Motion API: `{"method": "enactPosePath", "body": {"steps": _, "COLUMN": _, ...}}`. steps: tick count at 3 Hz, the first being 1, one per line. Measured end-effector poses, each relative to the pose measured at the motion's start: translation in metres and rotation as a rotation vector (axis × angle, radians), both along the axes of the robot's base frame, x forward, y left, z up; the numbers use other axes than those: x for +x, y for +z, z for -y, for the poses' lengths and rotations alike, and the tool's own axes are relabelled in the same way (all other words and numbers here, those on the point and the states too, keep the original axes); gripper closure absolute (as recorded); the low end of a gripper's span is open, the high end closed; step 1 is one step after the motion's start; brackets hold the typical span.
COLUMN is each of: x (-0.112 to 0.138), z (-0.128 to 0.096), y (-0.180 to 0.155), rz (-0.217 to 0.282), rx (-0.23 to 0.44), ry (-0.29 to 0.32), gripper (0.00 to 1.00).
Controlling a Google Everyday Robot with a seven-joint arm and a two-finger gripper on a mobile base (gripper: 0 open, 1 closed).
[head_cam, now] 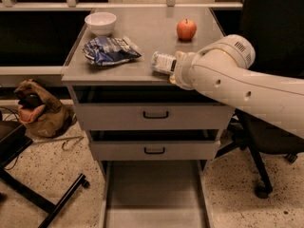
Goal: Pick blue plastic bottle from bottom drawer and place on counter
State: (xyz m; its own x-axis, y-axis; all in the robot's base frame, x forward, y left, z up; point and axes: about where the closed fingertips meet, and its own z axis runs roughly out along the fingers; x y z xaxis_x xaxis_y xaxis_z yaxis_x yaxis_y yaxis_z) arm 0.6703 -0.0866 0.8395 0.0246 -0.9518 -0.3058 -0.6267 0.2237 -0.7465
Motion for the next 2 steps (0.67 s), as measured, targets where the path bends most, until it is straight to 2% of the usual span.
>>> {"method": "enactPosePath", "body": {"steps": 1, "x": 0.0045, "z": -0.0019, "y": 0.0075, "rz": 0.044, "rx": -0.015, "ry": 0.000, "gripper": 1.00}}
{"method": "enactPosePath", "body": {"steps": 2, "x": 0.0045, "z": -0.0018, "y": 0.0076, "rz": 0.044, "rx": -0.015, "ry": 0.000, "gripper": 1.00}}
